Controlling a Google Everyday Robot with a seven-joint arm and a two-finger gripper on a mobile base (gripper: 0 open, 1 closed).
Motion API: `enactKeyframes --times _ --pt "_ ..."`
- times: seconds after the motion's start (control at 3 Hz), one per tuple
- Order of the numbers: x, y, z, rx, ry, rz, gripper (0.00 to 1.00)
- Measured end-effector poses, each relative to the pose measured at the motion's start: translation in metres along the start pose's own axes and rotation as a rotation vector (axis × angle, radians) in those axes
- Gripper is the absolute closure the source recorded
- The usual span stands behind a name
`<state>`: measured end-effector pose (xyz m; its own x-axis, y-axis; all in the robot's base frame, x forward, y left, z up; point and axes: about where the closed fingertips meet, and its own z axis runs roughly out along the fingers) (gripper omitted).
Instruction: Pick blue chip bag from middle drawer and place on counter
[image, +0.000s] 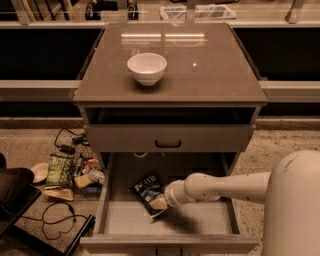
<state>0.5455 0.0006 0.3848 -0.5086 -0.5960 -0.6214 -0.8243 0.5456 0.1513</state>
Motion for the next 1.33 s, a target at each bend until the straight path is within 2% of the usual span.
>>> enactKeyframes --times 0.33,0.67,1.0,1.33 --pt "0.001 0.004 0.002 -0.052 -0.03 0.023 0.73" --pt "0.001 0.006 0.002 -0.058 -0.027 0.023 1.0" --pt "0.001 0.006 0.001 -0.058 -0.027 0.022 1.0" --pt "-0.013 0.015 -0.006 -0.075 -0.028 -0.005 1.0"
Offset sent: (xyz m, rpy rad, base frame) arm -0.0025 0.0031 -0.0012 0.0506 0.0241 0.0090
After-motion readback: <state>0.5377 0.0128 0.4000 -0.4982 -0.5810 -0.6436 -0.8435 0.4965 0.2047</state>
